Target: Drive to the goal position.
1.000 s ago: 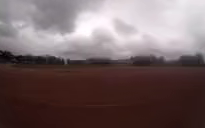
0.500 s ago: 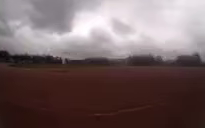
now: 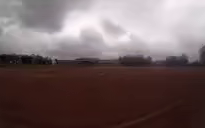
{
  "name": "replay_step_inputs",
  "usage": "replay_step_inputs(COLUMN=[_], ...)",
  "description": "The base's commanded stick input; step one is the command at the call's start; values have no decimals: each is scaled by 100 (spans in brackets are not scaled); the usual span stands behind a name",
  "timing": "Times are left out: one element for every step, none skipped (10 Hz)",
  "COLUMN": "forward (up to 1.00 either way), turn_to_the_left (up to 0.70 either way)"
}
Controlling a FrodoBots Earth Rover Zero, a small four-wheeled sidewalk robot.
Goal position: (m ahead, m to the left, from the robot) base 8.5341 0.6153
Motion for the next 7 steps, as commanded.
replay_step_inputs(forward=[70, 70, 70, 70, 70, 70, 70], turn_to_the_left=[-35, -35, -35, -21, -6, 0, 0])
